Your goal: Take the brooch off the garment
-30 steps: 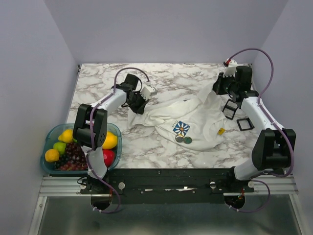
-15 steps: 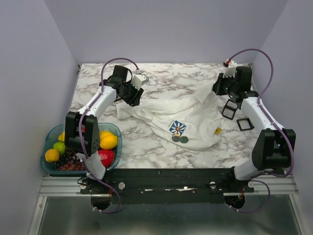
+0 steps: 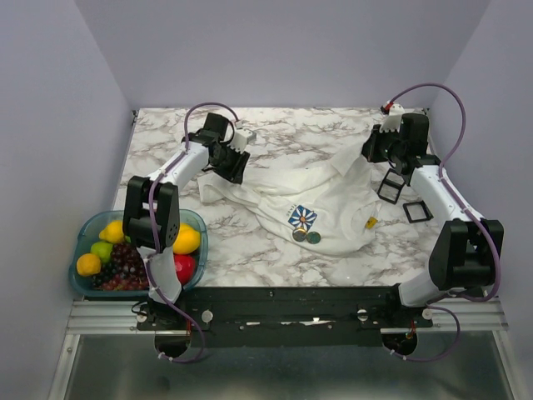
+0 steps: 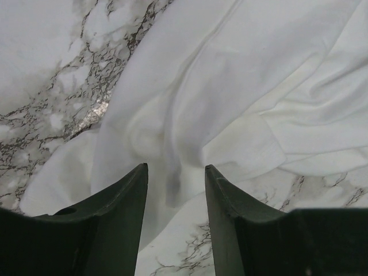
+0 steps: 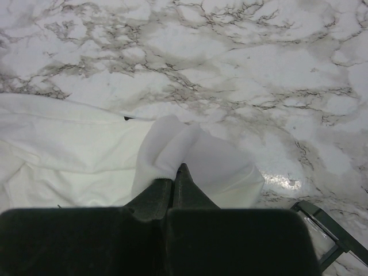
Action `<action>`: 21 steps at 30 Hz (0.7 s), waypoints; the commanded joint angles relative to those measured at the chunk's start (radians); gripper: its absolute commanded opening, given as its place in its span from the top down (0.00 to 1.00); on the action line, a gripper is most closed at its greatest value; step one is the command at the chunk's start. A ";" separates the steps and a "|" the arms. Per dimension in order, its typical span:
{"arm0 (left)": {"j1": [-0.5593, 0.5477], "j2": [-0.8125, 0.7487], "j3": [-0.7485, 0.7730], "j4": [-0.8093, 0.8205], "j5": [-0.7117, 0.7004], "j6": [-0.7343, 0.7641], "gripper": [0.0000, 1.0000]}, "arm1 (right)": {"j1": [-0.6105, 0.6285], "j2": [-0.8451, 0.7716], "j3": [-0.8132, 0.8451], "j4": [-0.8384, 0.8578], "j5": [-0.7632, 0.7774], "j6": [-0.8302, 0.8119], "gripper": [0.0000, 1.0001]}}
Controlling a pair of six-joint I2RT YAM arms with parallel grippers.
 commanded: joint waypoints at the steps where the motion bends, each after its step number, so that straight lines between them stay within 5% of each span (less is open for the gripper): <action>1: 0.003 0.026 0.019 -0.030 -0.035 -0.027 0.47 | -0.004 -0.025 -0.022 0.008 -0.009 0.005 0.99; 11: 0.006 0.041 -0.001 -0.075 -0.048 -0.010 0.54 | -0.004 -0.025 -0.019 0.005 -0.004 -0.002 0.99; 18: 0.010 0.018 0.117 -0.159 -0.017 0.034 0.97 | -0.004 -0.007 0.036 0.002 0.015 -0.020 1.00; 21: 0.036 -0.003 0.227 -0.219 -0.003 0.080 1.00 | -0.005 0.016 0.122 0.002 0.048 -0.057 1.00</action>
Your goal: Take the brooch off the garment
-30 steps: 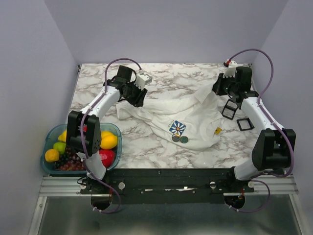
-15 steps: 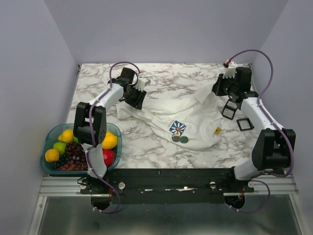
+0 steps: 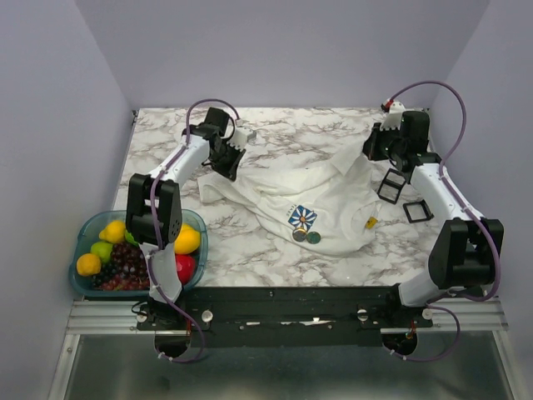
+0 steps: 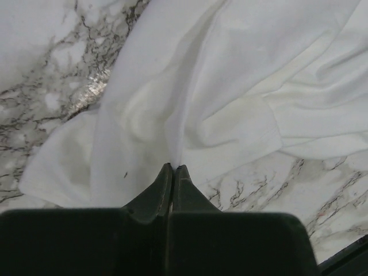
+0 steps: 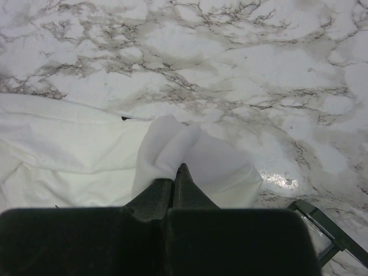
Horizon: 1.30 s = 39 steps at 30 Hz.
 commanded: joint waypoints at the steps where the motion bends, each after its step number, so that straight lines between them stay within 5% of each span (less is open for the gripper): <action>1: 0.037 -0.057 0.185 -0.095 0.030 0.081 1.00 | -0.005 0.035 0.140 0.010 0.049 -0.050 1.00; 10: 0.152 -0.057 0.636 -0.123 -0.066 0.201 1.00 | -0.007 0.163 0.591 -0.005 0.195 -0.105 0.99; 17: 0.162 -0.176 0.635 0.140 -0.143 0.264 1.00 | -0.043 0.303 1.088 -0.169 0.290 -0.166 1.00; 26: 0.159 -0.429 0.412 0.383 -0.230 0.264 1.00 | -0.033 0.119 0.922 -0.094 0.190 -0.272 1.00; 31: 0.160 -0.567 0.328 0.399 -0.247 0.314 1.00 | -0.031 0.041 0.901 -0.108 0.284 -0.266 1.00; 39: 0.160 -0.765 0.229 0.426 -0.230 0.218 1.00 | -0.028 -0.187 0.826 -0.164 0.186 -0.252 0.99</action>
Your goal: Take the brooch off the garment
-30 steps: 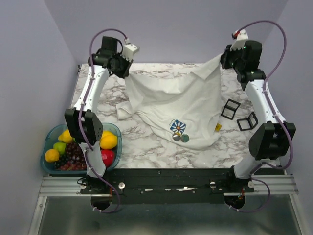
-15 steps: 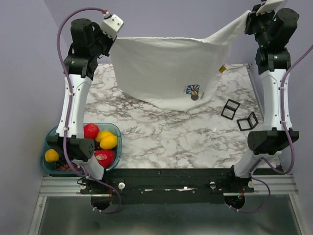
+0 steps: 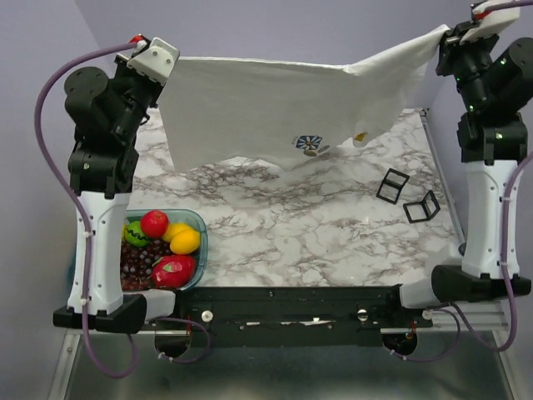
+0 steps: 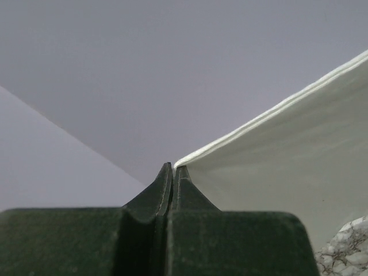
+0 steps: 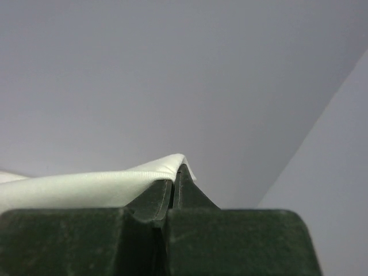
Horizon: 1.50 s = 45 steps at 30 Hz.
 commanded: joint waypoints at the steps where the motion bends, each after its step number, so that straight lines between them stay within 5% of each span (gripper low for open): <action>1: 0.002 -0.182 -0.092 0.067 -0.032 -0.059 1.00 | 0.002 -0.179 -0.029 -0.034 -0.033 -0.003 0.99; 6: 0.002 -0.378 -0.257 0.042 -0.009 -0.059 1.00 | 0.002 -0.359 -0.156 -0.085 -0.052 -0.081 0.99; 15: 0.002 -0.504 -0.151 -0.019 0.000 -0.063 1.00 | 0.002 -0.572 -0.176 -0.133 -0.035 -0.060 1.00; 20: 0.002 -0.484 -0.116 -0.014 0.003 -0.044 1.00 | 0.002 -0.548 -0.095 -0.143 -0.032 -0.028 0.99; 27: 0.002 -0.416 -0.289 0.120 0.003 -0.012 1.00 | 0.002 -0.442 -0.124 -0.047 -0.089 -0.039 0.99; 37: 0.003 0.057 -0.375 0.300 -0.008 0.049 1.00 | 0.008 -0.129 -0.365 0.196 -0.181 -0.066 0.99; 45: 0.005 0.622 0.030 0.142 -0.066 0.072 1.00 | 0.059 0.345 -0.243 0.219 -0.106 -0.163 0.99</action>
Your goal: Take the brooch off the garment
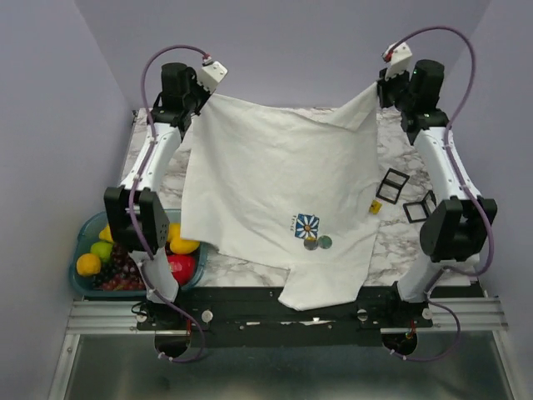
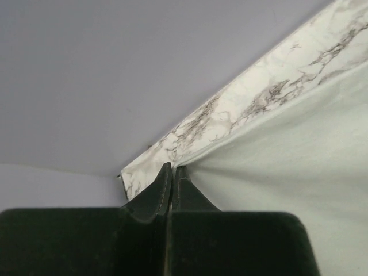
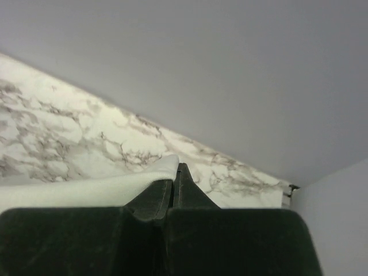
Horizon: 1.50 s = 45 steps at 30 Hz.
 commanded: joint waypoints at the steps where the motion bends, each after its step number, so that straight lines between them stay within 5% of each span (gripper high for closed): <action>1: 0.006 0.257 0.285 -0.081 -0.076 0.019 1.00 | 0.027 0.238 0.132 0.052 0.056 -0.076 1.00; 6: 0.006 0.414 0.426 -0.135 -0.116 0.036 1.00 | 0.039 0.455 0.319 -0.002 0.124 -0.100 0.99; 15: 0.035 0.474 0.404 -0.117 -0.264 0.062 1.00 | 0.067 0.713 0.609 0.053 0.225 -0.084 0.99; 17: 0.035 0.487 0.423 -0.138 -0.271 0.065 0.86 | 0.081 0.738 0.654 0.056 0.228 -0.093 0.86; 18: 0.035 0.485 0.433 -0.152 -0.264 0.052 0.64 | 0.084 0.748 0.669 0.056 0.237 -0.096 0.78; 19: 0.033 0.479 0.459 -0.162 -0.258 0.038 0.55 | 0.091 0.751 0.690 0.056 0.245 -0.099 0.61; 21: 0.020 0.459 0.484 -0.189 -0.241 -0.005 0.42 | 0.095 0.727 0.688 0.042 0.248 -0.101 0.49; 26: -0.049 0.254 0.291 -0.132 -0.141 -0.125 0.32 | 0.099 0.479 0.407 0.009 0.120 -0.153 0.32; 33: -0.166 0.069 -0.109 -0.205 0.126 -0.232 0.32 | 0.115 0.134 -0.071 -0.255 -0.432 -0.462 0.30; 38: -0.183 0.121 -0.229 -0.310 0.252 -0.304 0.38 | 0.216 0.063 -0.242 -0.568 -0.434 -0.941 0.36; 45: -0.152 0.226 -0.205 -0.423 0.362 -0.416 0.40 | 0.338 -0.037 -0.593 -0.355 -0.321 -1.114 0.36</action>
